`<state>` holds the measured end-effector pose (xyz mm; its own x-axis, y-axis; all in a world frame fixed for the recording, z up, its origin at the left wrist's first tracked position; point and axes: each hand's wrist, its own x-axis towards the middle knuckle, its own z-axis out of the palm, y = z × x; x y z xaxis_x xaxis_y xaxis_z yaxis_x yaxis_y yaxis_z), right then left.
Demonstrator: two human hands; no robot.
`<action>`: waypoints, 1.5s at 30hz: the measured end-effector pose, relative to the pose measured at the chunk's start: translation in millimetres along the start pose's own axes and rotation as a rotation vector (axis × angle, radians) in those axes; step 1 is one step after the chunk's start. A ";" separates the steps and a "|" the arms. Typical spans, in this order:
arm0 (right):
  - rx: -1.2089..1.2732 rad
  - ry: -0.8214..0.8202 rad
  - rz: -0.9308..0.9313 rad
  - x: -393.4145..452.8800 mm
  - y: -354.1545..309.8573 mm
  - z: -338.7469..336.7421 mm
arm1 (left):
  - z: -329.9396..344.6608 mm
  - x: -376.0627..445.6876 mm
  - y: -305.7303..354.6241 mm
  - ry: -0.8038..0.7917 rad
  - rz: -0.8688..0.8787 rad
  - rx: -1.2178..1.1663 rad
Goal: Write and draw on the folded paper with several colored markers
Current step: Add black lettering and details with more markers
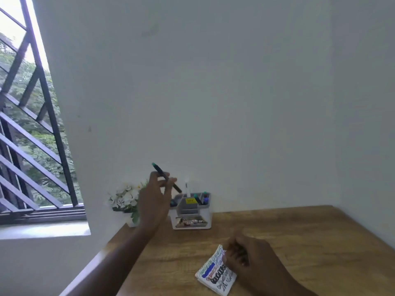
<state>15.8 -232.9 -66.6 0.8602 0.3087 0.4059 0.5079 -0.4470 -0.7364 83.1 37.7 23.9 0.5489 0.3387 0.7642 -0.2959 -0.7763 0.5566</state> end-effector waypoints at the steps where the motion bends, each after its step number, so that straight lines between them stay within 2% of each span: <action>1: -0.004 -0.001 -0.003 0.4 -0.1 -0.3 | 3.1 11.1 0.0 0.007 -0.033 0.022; 5: 0.016 -0.019 -0.001 1.1 -1.0 -0.3 | 25.3 34.9 10.8 -0.059 -0.013 0.047; 8: 0.015 -0.025 0.017 2.8 1.2 0.5 | 51.9 37.8 16.4 -0.224 0.031 0.075; 12: 0.016 -0.032 0.028 2.4 2.8 0.8 | 82.3 37.4 15.2 -0.419 -0.043 0.124; 17: 0.016 -0.026 0.028 2.3 5.6 0.4 | 91.2 46.1 -0.3 -0.509 -0.085 0.127; 22: -0.030 0.012 0.004 2.7 6.8 -1.3 | 65.9 37.9 10.3 -0.533 -0.047 0.136; 27: -0.142 0.056 -0.070 1.7 7.1 -10.1 | 5.9 -29.4 39.9 -0.337 0.183 -0.011; 29: -0.247 -0.027 -0.122 1.5 8.7 -12.1 | -18.0 -71.7 45.6 -0.463 0.244 0.057; 31: -0.354 -0.109 -0.156 0.5 7.5 -10.0 | -28.2 -109.3 37.5 -0.703 0.242 0.195; 33: -0.446 -0.093 -0.139 -0.7 3.2 -7.3 | -28.0 -135.8 24.4 -0.858 0.266 0.305; 36: -0.534 -0.016 -0.090 -1.6 -1.4 -1.6 | -25.5 -149.6 11.5 -0.846 0.348 0.305; 45: -0.502 0.063 0.061 -2.4 -1.6 3.7 | -22.8 -144.6 5.5 -0.867 0.278 0.196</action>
<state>12.7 -229.8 -68.4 0.8822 0.2251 0.4135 0.4028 -0.8157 -0.4153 -15.7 -3.4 -76.1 0.8937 -0.3266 0.3077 -0.4101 -0.8728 0.2647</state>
